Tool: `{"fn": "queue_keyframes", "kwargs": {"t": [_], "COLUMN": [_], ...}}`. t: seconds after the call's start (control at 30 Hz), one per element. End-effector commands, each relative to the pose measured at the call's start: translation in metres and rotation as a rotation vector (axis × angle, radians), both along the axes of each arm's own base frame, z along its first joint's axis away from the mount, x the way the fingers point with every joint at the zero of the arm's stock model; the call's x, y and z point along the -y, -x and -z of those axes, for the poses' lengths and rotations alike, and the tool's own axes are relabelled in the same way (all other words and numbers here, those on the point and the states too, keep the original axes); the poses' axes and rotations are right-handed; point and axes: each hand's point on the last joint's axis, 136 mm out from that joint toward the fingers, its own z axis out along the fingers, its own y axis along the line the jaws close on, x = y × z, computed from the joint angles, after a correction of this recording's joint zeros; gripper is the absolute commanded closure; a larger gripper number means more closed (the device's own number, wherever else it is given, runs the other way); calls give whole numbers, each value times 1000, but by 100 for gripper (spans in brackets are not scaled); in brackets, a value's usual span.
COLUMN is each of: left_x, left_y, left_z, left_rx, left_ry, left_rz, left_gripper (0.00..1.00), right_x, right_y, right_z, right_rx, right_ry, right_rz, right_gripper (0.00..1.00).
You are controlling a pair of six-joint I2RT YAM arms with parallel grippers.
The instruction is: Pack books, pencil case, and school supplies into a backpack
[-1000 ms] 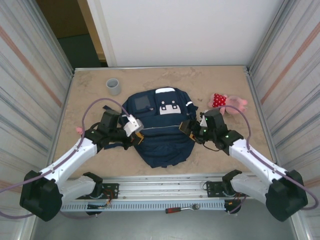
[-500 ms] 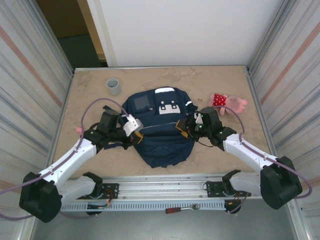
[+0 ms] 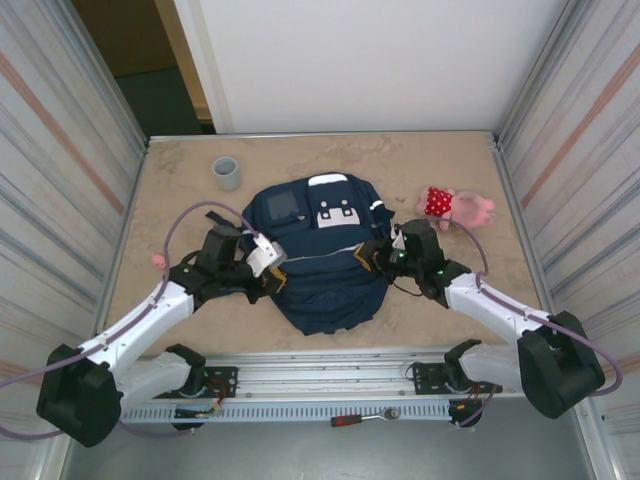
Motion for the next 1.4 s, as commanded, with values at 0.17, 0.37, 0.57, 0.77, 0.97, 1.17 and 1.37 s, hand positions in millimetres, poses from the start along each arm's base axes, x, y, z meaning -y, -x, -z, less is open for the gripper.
{"fn": "queue_keyframes", "kwargs": {"t": [0.17, 0.37, 0.57, 0.77, 0.97, 1.17, 1.37], "left_x": [16, 20, 44, 51, 27, 29, 36], "left_y": [6, -2, 0, -5, -11, -11, -10], "left_z": [-2, 1, -10, -19, -3, -4, -4], "left_rx": [23, -17, -25, -13, 24, 31, 18], "left_ry": [30, 43, 105, 141, 30, 46, 58], "left_rz": [-23, -134, -167, -208, -297, -288, -260], "left_gripper": [81, 81, 79, 78, 84, 84, 85], "right_x": [-12, -15, -24, -23, -27, -40, -54], "right_y": [-2, -1, 0, -1, 5, 10, 6], "right_z": [-20, -23, -28, -34, -33, -39, -28], "right_rx": [82, 95, 105, 114, 95, 112, 88], "right_ry": [-28, -29, -49, -52, -51, -76, -78], "right_rz": [6, 11, 3, 9, 20, 56, 51], "right_gripper": [100, 100, 100, 100, 60, 52, 69]}}
